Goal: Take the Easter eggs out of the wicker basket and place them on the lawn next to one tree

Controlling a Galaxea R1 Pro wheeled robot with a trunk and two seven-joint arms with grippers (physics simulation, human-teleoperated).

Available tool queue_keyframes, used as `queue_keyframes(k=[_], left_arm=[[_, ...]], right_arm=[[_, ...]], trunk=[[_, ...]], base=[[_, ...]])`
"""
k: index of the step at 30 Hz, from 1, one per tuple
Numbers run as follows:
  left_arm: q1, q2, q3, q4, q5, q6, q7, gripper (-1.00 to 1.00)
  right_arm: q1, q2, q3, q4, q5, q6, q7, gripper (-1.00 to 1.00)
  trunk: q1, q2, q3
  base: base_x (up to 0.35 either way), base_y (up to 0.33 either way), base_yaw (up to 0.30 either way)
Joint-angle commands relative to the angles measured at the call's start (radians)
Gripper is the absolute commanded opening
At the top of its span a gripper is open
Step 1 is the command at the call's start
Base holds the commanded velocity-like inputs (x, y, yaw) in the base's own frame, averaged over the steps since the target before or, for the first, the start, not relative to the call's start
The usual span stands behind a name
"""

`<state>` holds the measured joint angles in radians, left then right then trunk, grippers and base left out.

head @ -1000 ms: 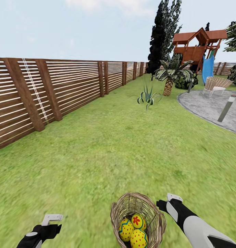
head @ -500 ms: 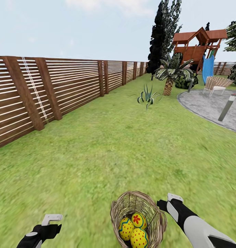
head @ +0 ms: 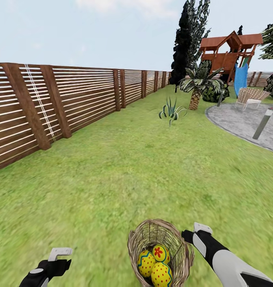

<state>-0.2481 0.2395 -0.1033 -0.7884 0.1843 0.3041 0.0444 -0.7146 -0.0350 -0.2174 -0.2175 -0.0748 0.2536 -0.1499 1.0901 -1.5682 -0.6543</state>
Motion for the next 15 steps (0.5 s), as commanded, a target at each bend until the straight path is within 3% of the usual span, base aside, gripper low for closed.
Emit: queue_keyframes(k=[1, 15], left_arm=[[0.0, 0.001, -0.004, -0.002, 0.01, 0.004, 0.005, 1.0], [0.0, 0.001, -0.005, -0.001, 0.009, 0.004, 0.005, 1.0]], right_arm=[[0.0, 0.0, 0.003, -0.001, -0.008, -0.003, -0.004, 1.0], [0.0, -0.018, 0.002, 0.001, -0.009, -0.013, -0.005, 1.0]], trunk=[[0.004, -0.008, -0.004], [0.058, -0.106, -0.048]], base=[[0.0, 0.0, 0.0], [0.0, 0.0, 0.0]])
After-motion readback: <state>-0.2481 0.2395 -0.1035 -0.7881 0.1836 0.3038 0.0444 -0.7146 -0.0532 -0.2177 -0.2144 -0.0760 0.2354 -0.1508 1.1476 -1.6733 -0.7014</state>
